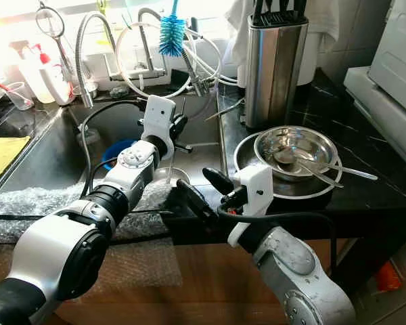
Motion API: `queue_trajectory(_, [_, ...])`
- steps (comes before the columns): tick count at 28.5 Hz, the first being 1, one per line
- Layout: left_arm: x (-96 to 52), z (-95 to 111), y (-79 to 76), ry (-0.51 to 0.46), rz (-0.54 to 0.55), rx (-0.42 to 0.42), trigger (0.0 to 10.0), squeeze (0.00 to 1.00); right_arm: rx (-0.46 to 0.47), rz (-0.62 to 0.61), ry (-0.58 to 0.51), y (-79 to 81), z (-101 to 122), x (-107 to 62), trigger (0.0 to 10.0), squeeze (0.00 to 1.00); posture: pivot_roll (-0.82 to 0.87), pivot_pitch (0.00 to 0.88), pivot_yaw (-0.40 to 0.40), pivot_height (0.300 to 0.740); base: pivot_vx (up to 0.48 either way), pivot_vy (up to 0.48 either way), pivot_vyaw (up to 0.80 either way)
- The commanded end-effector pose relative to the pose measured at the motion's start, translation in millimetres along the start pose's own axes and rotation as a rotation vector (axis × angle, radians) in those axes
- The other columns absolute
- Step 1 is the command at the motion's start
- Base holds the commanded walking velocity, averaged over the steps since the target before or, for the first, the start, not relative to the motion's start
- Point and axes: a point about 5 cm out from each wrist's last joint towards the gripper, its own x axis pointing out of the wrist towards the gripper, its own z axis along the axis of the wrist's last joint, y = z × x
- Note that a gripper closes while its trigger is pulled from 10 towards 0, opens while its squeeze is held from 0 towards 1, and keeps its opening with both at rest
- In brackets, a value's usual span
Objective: Kitchen organization
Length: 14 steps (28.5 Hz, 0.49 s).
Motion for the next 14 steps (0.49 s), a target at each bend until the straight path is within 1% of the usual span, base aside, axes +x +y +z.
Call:
queue_trajectory(1, [-2.0, -5.8, 4.9, 0.027, 0.028, -0.016, 10.0, 0.00, -0.017, 0.014, -0.018, 4.6, 4.4, 0.4, 10.0, 0.00, -0.24, 0.000, 0.149, 0.740, 0.000, 0.000, 0.00])
queue_trajectory(7, [-2.1, -7.5, 5.3, 0.046, 0.024, 0.010, 10.0, 0.00, -0.022, 0.015, -0.011, 4.1, 3.6, 1.2, 10.0, 0.00, -0.24, 0.000, 0.146, 0.740, 0.000, 0.000, 0.00])
queue_trajectory(8, [-2.5, -8.3, 5.7, 0.047, 0.024, 0.005, 10.0, 0.16, -0.023, 0.019, -0.008, 4.5, 2.9, 1.4, 10.0, 0.00, -0.24, 0.000, 0.146, 0.740, 0.000, 0.000, 0.00])
queue_trajectory(9, [-2.5, -8.4, 5.7, 0.048, 0.024, 0.007, 10.0, 1.00, -0.022, 0.020, -0.007, 4.7, 2.8, 1.4, 10.0, 0.00, -0.24, 0.000, 0.145, 0.740, 0.000, 0.000, 0.00])
queue_trajectory(14, [-2.7, -8.7, 6.4, 0.048, 0.027, 0.002, 10.0, 1.00, -0.023, 0.021, -0.005, 4.7, 2.4, 1.3, 10.0, 0.00, -0.24, 0.000, 0.145, 0.740, 0.000, 0.000, 0.00])
